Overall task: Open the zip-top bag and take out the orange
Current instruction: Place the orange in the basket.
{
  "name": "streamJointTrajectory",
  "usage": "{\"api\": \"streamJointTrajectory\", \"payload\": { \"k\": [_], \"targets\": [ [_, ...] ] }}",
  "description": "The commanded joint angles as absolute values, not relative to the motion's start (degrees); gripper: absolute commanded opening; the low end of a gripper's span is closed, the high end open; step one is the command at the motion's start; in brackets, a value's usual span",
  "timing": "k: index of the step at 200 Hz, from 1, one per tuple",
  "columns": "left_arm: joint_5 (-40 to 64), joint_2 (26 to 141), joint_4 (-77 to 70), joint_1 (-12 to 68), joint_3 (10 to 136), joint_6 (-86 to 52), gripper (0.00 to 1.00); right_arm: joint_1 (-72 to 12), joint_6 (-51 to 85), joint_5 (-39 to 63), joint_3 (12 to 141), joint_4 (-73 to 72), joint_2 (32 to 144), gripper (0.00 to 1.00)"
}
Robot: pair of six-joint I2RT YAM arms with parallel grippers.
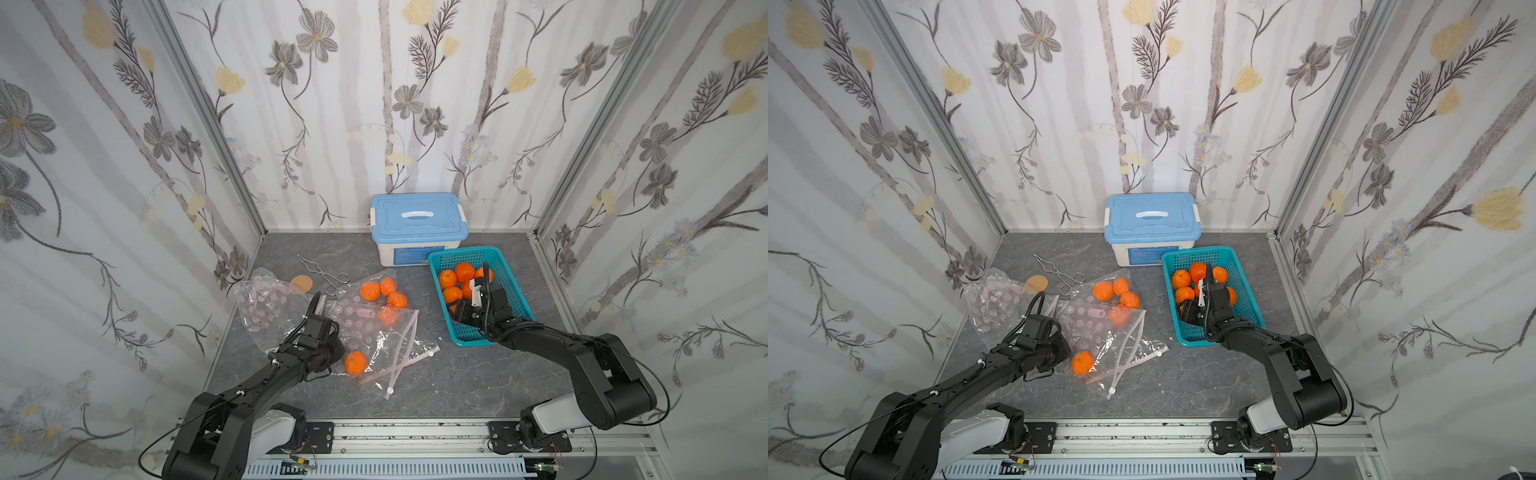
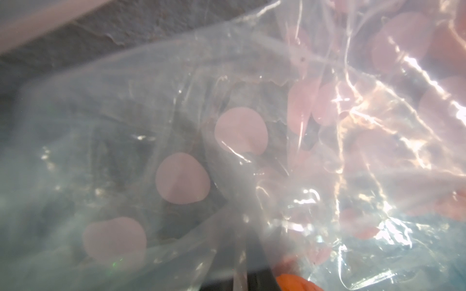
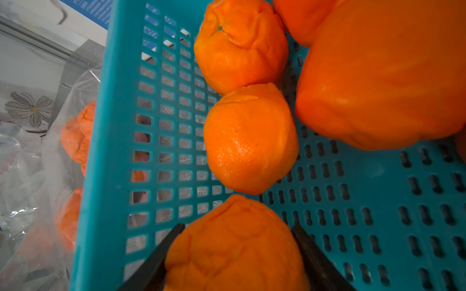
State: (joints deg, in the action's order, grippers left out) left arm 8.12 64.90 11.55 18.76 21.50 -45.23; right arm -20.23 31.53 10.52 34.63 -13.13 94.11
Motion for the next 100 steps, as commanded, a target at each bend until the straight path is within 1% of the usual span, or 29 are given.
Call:
{"api": "streamJointTrajectory", "payload": {
  "k": [1, 48, 75, 100],
  "targets": [
    [7.1, 64.9, 12.7, 18.7, 21.4, -45.2, 0.15, -20.3, 32.4, 11.5, 35.3, -16.7, 95.1, 0.68],
    [7.2, 64.8, 12.9, 18.7, 21.6, -45.2, 0.14, -20.3, 31.6, 10.6, 35.6, -15.6, 95.4, 0.73],
    [7.3, 64.8, 12.8, 18.8, 21.7, -45.1, 0.15, -20.2, 28.8, 6.7, 37.7, -11.5, 94.9, 0.77],
    [7.2, 64.9, 12.8, 18.7, 21.6, -45.2, 0.15, -20.1, 27.3, 6.0, 38.9, -9.2, 94.3, 0.79]
  ]
}}
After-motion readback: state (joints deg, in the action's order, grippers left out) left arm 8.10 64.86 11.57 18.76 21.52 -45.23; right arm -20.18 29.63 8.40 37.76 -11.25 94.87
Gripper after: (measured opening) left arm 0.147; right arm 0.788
